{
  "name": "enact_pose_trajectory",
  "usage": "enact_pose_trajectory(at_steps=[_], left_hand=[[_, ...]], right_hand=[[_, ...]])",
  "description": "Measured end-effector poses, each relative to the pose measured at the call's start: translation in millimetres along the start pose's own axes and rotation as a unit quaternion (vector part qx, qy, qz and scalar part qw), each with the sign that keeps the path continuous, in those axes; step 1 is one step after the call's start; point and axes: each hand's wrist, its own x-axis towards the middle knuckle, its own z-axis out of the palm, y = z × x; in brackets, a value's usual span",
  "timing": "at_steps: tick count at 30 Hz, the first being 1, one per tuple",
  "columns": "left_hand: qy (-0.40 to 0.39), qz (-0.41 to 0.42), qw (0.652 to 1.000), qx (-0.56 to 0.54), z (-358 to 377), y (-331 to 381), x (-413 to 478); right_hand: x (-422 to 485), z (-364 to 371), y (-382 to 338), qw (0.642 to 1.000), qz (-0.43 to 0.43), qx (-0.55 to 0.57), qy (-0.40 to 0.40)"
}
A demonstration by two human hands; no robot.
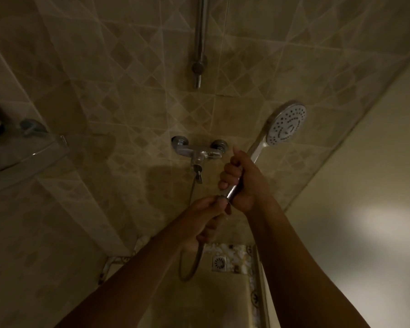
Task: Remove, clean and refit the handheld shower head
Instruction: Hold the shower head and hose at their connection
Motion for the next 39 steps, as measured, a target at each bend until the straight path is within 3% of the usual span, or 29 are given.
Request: enact_pose_trajectory(at_steps=[2,4,8,12,14,17,20,22,24,27,29,32,35,37,39], left_hand=[[-0.078,-0.028,0.994,-0.069,-3.0,2.1,-2.1],[-0.087,-0.027,0.992,-0.092,-2.5,0.9,-3.6],[0.043,0.03,0.998,0.022,1.2,-2.7,-0.5],[0.152,0.096,0.976,0.125,3.4,-6.9,6.9],[0.211,0.115,0.954,0.18,2.0,-8.3,12.0],[0.289,0.139,0.884,0.34,-3.7,-15.0,18.0],[0.314,0.156,0.846,0.402,-4.7,-24.9,16.7],[0.291,0.166,0.849,0.408,-1.8,-25.8,16.2],[0.256,0.155,0.874,0.382,1.6,-24.6,16.7],[0.171,0.111,0.957,0.205,2.8,-19.8,12.3],[0.103,0.071,0.988,0.093,3.1,-14.5,6.8],[0.028,0.012,1.0,-0.004,-0.1,-7.7,1.3],[-0.02,-0.013,0.999,-0.047,-3.7,-8.7,-3.5],[-0.009,-0.006,0.999,-0.037,-1.1,-10.0,-3.4],[0.071,0.032,0.997,0.029,2.1,-11.1,1.2]], right_hand=[[-1.3,-1.6,-0.2,0.997,0.009,0.019,-0.074],[-0.4,-0.1,-0.2,0.996,0.009,0.011,-0.087],[1.1,0.8,2.8,0.999,-0.022,-0.043,-0.01],[-0.7,-0.2,8.9,0.998,-0.033,-0.054,0.001],[-2.6,2.1,12.0,0.999,-0.028,-0.043,0.009],[-3.4,-2.2,13.7,0.994,-0.021,-0.077,0.078],[-1.5,-1.9,14.8,0.985,-0.013,-0.116,0.124],[0.5,-1.1,14.3,0.984,-0.004,-0.094,0.148],[1.4,-2.0,11.1,0.988,-0.003,-0.066,0.14],[2.1,-1.7,5.2,0.992,-0.006,-0.053,0.112],[3.9,-0.7,3.6,0.993,-0.007,-0.055,0.102],[5.8,1.4,2.6,0.997,0.007,-0.043,0.07],[4.5,0.7,1.8,0.999,0.032,-0.03,-0.017],[5.1,-0.4,2.2,0.998,0.03,-0.032,-0.042],[7.1,-0.2,3.4,0.998,0.012,-0.055,-0.012]])
